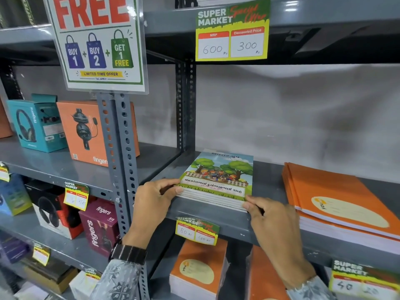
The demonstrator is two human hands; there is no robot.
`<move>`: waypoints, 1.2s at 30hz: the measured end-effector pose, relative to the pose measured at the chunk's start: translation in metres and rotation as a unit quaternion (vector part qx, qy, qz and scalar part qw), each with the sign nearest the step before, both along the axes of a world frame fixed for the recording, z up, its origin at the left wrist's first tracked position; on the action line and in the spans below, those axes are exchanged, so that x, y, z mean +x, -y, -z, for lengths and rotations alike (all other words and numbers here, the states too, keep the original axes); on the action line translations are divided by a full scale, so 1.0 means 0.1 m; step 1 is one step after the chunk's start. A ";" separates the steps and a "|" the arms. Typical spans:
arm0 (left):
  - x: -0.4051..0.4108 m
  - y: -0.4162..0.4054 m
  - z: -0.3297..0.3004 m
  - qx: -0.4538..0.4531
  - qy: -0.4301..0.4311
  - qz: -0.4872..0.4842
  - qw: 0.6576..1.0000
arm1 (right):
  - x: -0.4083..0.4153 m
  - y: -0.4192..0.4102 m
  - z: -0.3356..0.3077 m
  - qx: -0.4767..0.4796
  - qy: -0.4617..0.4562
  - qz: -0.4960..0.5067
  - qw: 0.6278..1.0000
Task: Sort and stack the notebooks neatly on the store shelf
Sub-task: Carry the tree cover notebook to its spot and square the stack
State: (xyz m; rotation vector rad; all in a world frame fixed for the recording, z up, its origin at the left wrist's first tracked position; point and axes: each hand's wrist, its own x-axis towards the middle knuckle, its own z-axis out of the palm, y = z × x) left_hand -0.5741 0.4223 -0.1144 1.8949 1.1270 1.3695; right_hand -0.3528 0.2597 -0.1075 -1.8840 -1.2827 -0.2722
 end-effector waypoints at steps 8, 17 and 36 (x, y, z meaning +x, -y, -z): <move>-0.01 0.04 -0.07 -0.030 -0.006 0.006 1.000 | -0.01 0.00 -0.01 -0.007 -0.009 -0.005 1.000; 0.00 0.11 -0.12 -0.038 -0.001 -0.004 0.999 | -0.04 0.03 -0.05 -0.017 0.000 -0.008 1.000; 1.57 1.51 -0.40 0.123 -0.113 0.120 0.979 | 1.43 1.46 -0.33 0.067 0.028 0.097 0.993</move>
